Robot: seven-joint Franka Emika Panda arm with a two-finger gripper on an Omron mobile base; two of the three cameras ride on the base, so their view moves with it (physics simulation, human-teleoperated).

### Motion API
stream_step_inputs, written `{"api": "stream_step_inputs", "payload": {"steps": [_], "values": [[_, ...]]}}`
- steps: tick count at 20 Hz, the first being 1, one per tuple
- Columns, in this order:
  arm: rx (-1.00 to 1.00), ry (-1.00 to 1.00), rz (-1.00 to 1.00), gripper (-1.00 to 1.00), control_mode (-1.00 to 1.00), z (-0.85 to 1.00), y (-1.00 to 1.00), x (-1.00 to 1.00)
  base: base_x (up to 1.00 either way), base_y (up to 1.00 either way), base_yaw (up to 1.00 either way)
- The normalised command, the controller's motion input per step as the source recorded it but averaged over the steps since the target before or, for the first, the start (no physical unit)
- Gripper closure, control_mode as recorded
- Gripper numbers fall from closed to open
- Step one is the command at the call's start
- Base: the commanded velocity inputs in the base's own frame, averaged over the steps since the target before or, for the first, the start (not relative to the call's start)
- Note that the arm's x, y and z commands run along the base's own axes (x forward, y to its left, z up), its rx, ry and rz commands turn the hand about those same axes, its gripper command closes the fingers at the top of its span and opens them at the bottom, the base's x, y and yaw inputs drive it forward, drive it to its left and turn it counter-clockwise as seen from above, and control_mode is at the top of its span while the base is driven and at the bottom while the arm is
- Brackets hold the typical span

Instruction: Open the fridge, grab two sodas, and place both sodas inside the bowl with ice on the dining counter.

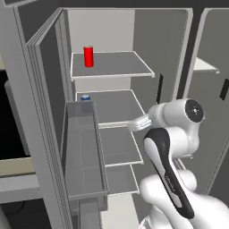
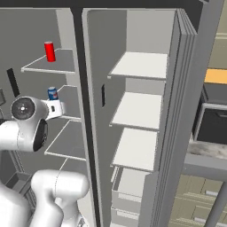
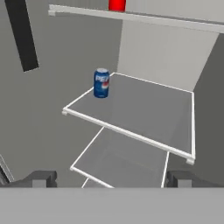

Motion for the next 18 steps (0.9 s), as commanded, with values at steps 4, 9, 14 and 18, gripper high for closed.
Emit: {"api": "stream_step_inputs", "payload": {"steps": [4,9,14,18], "values": [[0.00,-0.06,0.03,-1.00,-1.00,-0.23,0.06,0.41,0.00,0.00,0.00],[0.02,-0.10,0.02,-1.00,-1.00,-0.22,0.05,0.49,0.00,0.00,0.00],[0.01,-0.18,0.00,-1.00,-1.00,-0.03,0.12,0.48,0.00,0.00,0.00],[0.04,-0.11,0.00,-1.00,-1.00,0.00,0.33,0.23,0.00,0.00,0.00]]}}
